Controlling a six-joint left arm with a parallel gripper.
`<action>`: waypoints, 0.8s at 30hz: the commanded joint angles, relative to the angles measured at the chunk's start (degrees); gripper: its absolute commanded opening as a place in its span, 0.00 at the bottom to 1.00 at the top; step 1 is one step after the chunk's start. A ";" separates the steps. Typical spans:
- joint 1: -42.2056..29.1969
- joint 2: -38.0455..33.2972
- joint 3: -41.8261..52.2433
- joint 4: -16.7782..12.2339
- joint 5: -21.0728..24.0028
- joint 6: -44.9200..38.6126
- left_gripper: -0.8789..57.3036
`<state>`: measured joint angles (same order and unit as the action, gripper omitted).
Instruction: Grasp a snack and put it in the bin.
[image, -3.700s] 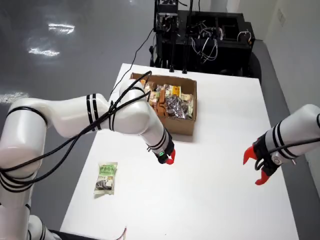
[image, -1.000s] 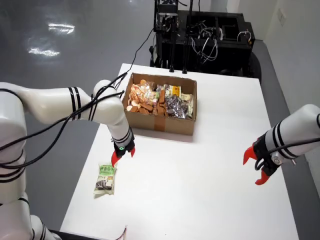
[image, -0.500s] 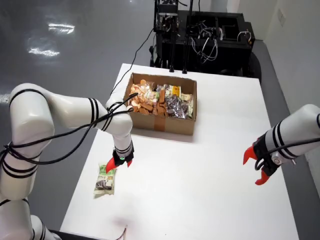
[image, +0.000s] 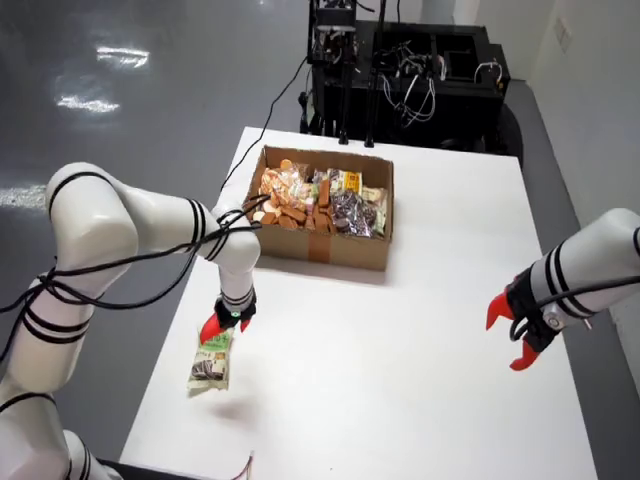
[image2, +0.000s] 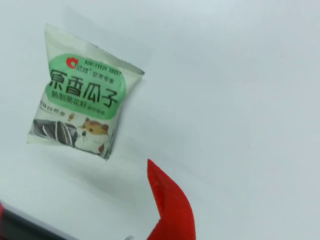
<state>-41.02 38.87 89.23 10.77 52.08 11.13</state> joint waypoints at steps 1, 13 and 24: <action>1.00 1.00 0.06 0.10 -1.61 -0.06 0.99; 1.33 7.27 0.71 0.20 -5.06 -0.07 0.99; 4.01 8.14 0.77 0.68 -5.18 -0.05 1.00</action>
<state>-37.46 47.18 90.08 11.46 47.15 10.94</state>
